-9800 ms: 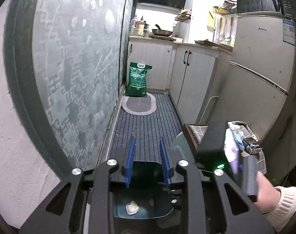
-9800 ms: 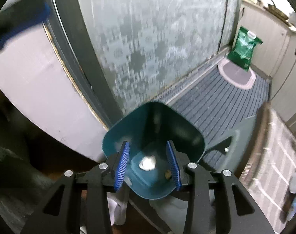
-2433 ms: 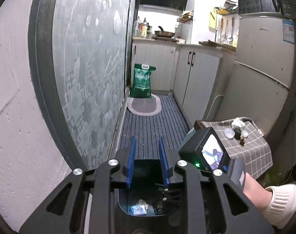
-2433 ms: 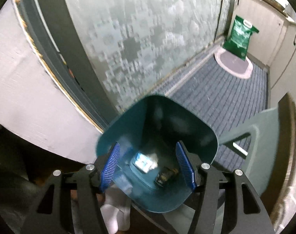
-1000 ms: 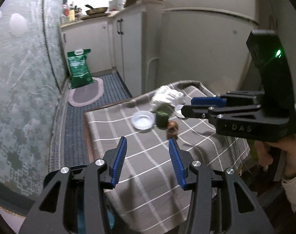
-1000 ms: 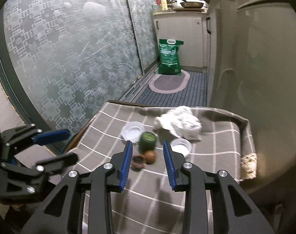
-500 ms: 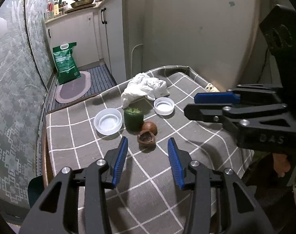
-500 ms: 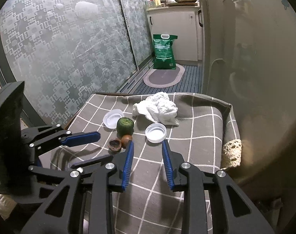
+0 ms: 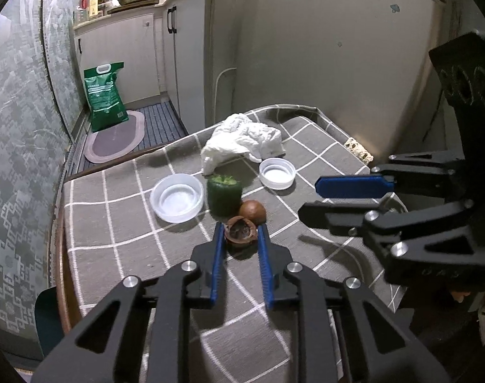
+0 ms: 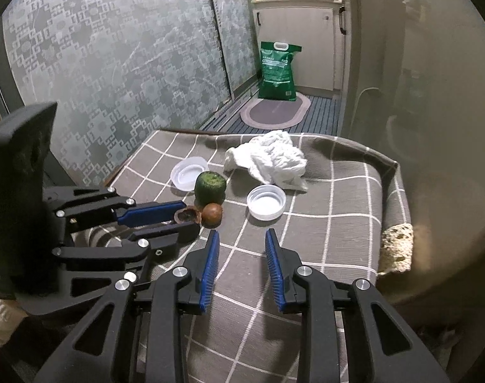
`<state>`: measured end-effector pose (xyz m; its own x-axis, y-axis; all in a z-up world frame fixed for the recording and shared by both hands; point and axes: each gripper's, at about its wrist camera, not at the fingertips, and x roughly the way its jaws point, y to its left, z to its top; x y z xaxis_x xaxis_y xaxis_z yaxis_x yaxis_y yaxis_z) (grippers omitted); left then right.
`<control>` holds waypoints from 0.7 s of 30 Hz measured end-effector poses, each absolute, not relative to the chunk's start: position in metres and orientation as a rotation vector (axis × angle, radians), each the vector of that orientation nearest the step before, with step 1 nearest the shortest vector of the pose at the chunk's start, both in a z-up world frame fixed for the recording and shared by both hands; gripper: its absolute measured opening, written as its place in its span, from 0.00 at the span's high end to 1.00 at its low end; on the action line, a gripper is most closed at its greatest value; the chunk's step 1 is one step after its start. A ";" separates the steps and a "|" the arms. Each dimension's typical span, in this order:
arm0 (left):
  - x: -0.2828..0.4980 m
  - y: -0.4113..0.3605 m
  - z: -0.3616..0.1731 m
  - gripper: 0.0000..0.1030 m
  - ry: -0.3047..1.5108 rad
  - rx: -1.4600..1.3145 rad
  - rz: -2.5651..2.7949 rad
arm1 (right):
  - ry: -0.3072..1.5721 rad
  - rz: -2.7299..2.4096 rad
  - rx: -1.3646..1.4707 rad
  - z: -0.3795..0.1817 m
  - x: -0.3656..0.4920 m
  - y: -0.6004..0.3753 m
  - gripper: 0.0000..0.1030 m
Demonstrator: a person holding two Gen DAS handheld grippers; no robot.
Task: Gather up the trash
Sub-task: 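Carry the nut shell to the bin with the left gripper while the right gripper grasps the brown nut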
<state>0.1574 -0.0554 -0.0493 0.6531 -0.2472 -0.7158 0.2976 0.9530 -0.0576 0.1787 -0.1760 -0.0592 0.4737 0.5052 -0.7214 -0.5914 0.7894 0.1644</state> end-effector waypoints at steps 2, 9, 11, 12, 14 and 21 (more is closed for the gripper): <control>0.156 -0.049 -0.046 0.78 0.795 0.055 -0.299 | 0.846 0.675 -0.132 -0.061 0.178 -0.171 0.71; 0.150 -0.024 -0.038 0.78 0.779 0.008 -0.254 | 0.849 0.672 -0.168 -0.063 0.180 -0.156 0.71; 0.149 -0.016 -0.036 0.78 0.777 -0.005 -0.245 | 0.851 0.675 -0.174 -0.063 0.180 -0.151 0.71; 0.148 -0.014 -0.035 0.78 0.776 -0.007 -0.242 | 0.851 0.677 -0.178 -0.063 0.181 -0.149 0.71; 0.145 -0.007 -0.034 0.78 0.775 -0.013 -0.233 | 0.850 0.676 -0.193 -0.064 0.181 -0.141 0.71; 0.135 0.029 -0.028 0.78 0.756 -0.057 -0.185 | 0.847 0.645 -0.214 -0.064 0.187 -0.128 0.83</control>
